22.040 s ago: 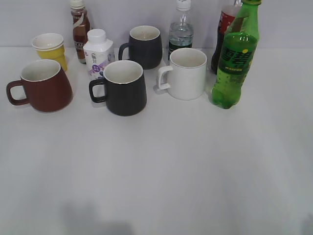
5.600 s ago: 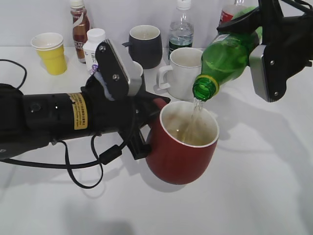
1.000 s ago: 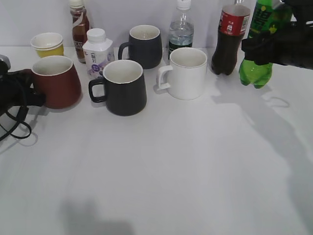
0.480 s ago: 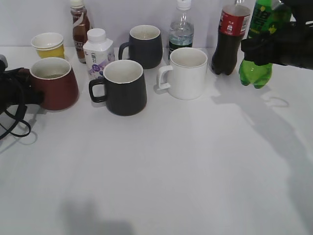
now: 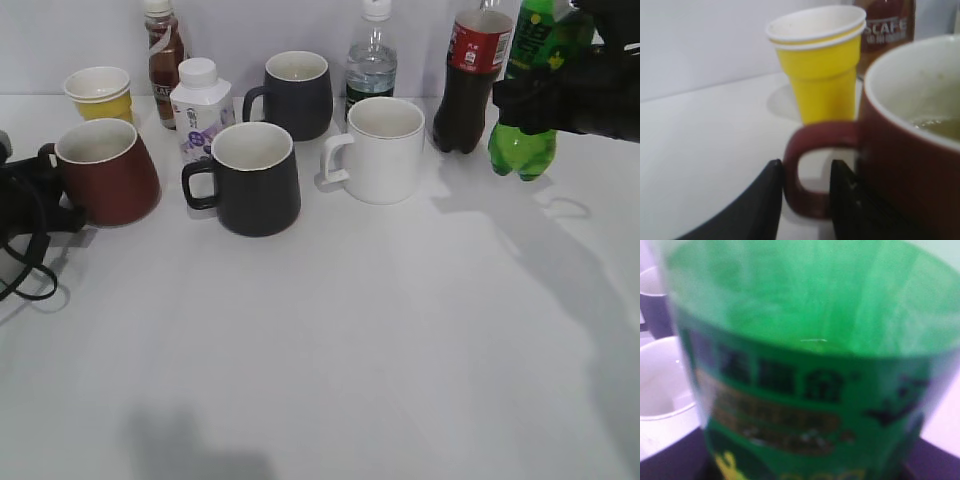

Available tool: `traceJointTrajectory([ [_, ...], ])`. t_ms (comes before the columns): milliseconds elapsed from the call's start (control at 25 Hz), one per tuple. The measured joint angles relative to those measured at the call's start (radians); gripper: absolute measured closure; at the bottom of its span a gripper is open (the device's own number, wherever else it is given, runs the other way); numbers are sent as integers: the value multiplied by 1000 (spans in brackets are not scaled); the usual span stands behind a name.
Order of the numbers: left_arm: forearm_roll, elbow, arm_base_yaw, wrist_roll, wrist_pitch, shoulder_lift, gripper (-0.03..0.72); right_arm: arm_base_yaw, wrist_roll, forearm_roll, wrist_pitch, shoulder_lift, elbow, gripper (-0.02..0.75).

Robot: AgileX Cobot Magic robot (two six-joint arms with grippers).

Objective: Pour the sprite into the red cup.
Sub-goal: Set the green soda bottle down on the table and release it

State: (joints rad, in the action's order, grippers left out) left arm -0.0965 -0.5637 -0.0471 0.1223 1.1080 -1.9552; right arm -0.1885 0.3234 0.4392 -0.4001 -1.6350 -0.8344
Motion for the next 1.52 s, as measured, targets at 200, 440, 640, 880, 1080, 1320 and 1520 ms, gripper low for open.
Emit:
traceJointTrajectory([
  [200,0,27,0,0,1,24,428,0,0,1,-68,-32,0,346],
  [440,-1,36,0,0,-65,75,428,0,-19,1,-106,-106,0,346],
  [640,-2,69,0,0,-106,113,428,0,-23,2,-110,-117,0,346],
  [880,-3,128,0,0,-107,169,428,0,-24,14,-158,-151,39,346],
  [1080,-4,171,0,0,-119,215,428,0,-39,19,-195,-152,74,346],
  [1320,-5,182,0,-3,-304,314,428,0,-43,19,-241,-168,84,292],
  [1520,-2,182,0,-79,-453,436,428,0,-75,19,-262,-174,84,220],
])
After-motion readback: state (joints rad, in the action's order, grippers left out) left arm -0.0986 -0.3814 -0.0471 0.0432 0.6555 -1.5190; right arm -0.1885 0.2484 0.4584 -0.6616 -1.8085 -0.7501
